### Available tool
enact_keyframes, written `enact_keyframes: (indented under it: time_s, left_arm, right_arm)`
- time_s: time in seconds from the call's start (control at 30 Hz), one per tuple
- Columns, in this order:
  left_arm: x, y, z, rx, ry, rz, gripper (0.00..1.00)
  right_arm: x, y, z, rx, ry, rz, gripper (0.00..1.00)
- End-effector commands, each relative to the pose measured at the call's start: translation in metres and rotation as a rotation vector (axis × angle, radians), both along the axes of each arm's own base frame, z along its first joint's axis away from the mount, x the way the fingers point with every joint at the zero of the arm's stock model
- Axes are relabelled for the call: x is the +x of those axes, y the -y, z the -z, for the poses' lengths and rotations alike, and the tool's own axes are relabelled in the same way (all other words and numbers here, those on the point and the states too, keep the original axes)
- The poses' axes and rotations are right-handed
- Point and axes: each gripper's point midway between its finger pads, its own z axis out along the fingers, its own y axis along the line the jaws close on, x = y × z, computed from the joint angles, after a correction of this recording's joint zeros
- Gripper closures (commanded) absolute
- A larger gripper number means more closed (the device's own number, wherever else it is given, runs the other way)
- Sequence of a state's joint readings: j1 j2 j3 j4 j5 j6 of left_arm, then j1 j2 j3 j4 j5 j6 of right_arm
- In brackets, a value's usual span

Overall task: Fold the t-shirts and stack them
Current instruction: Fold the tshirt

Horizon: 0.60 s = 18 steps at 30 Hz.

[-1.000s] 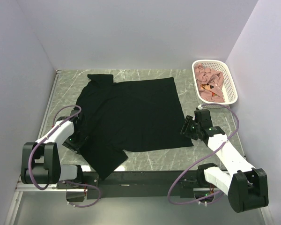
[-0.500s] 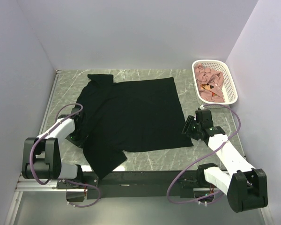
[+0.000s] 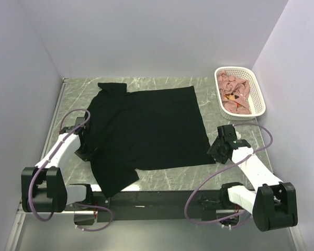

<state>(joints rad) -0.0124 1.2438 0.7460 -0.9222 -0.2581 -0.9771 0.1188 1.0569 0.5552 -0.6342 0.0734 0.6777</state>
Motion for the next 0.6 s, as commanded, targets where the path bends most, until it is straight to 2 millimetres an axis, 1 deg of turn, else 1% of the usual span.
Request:
enact_keyframes:
  time_s: [0.0, 0.03, 0.13, 0.27, 0.57]
  left_arm:
    - [0.007, 0.000, -0.011, -0.006, 0.038, 0.054, 0.99]
    - [0.008, 0.001, -0.012, -0.008, 0.045, 0.059, 0.99]
    - [0.009, 0.004, -0.013, -0.027, 0.059, 0.078, 0.99]
    - [0.013, 0.005, -0.015, -0.034, 0.083, 0.088, 0.99]
    - [0.011, 0.009, -0.016, -0.053, 0.085, 0.098, 0.98]
  right_arm:
    - [-0.007, 0.014, -0.006, -0.042, -0.032, 0.136, 0.48]
    - [-0.011, 0.018, -0.006, -0.059, -0.049, 0.154, 0.48]
    - [-0.017, 0.020, -0.002, -0.068, -0.080, 0.187, 0.48]
    - [-0.016, 0.012, 0.009, -0.022, -0.109, 0.201, 0.48]
    - [-0.016, 0.005, 0.027, 0.015, -0.139, 0.217, 0.51]
